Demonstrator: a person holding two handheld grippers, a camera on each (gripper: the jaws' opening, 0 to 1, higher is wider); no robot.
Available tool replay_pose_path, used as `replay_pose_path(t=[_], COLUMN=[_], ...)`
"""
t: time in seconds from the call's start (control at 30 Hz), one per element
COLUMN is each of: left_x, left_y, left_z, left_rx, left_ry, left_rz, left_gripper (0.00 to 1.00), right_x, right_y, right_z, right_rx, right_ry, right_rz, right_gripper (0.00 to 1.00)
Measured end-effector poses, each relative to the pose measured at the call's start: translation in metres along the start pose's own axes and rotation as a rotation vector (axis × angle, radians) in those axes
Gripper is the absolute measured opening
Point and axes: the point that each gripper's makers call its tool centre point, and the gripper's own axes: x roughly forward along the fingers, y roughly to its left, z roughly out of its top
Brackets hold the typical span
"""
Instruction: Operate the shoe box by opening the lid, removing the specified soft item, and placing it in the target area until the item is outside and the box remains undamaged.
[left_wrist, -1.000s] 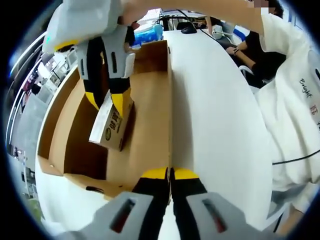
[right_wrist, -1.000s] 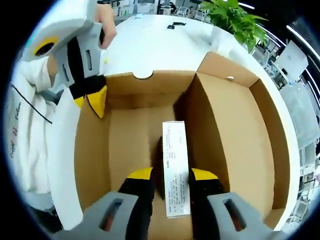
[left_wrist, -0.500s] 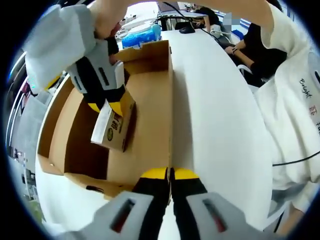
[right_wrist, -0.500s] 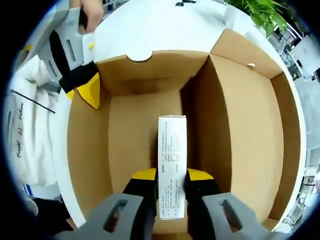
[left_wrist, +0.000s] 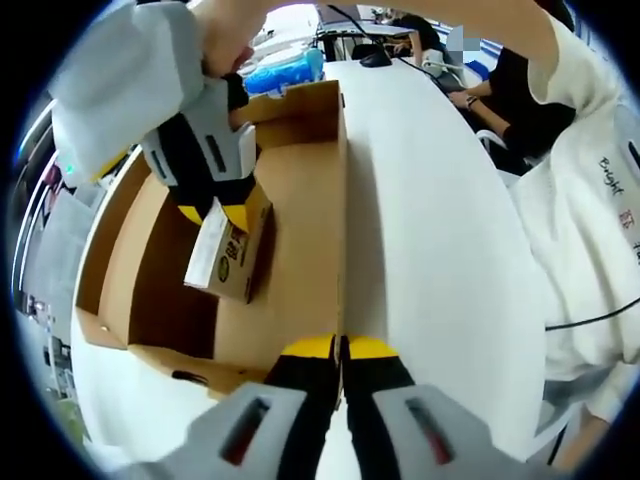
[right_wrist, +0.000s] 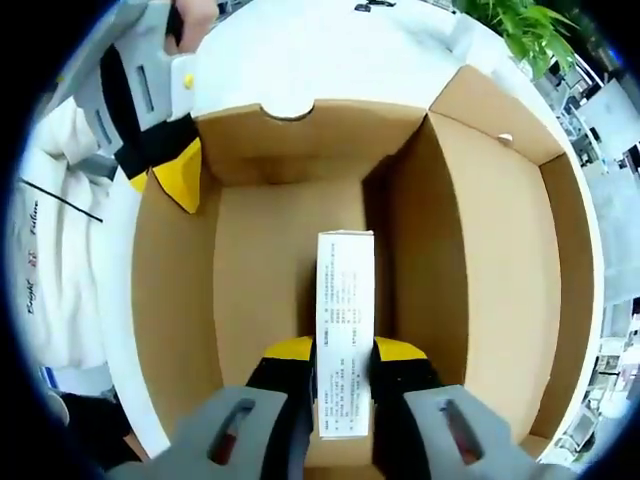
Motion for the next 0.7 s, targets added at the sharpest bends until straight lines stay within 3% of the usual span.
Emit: replay_pose_path(t=[0.17, 0.23, 0.43, 0.47, 0.53, 0.7], left_x=[0.0, 0.0, -0.001, -0.002, -0.001, 0.001], left_y=[-0.001, -0.001, -0.004, -0.004, -0.006, -0.011], left_z=[0.0, 0.0, 0.001, 0.001, 0.002, 0.005], left_rx=[0.004, 0.004, 0.0, -0.002, -0.002, -0.002], left_ry=[0.004, 0.005, 0.001, -0.001, 0.001, 0.007], left_rz=[0.002, 0.001, -0.01, -0.014, -0.014, -0.011], left_gripper=[0.01, 0.01, 0.01, 0.01, 0.0, 0.01], right_x=[-0.001, -0.005, -0.012, -0.018, -0.025, -0.037], right_y=[-0.003, -0.013, 0.002, 0.012, 0.011, 0.014], right_z=[0.0, -0.003, -0.015, -0.021, -0.024, -0.032], right_rx=[-0.021, -0.036, -0.069, -0.095, -0.056, -0.085], right_ry=[0.001, 0.013, 0.026, 0.059, 0.061, 0.061], right_rz=[-0.018, -0.091, 0.02, 0.056, 0.05, 0.078], right_gripper=[0.19, 0.19, 0.19, 0.19, 0.19, 0.19])
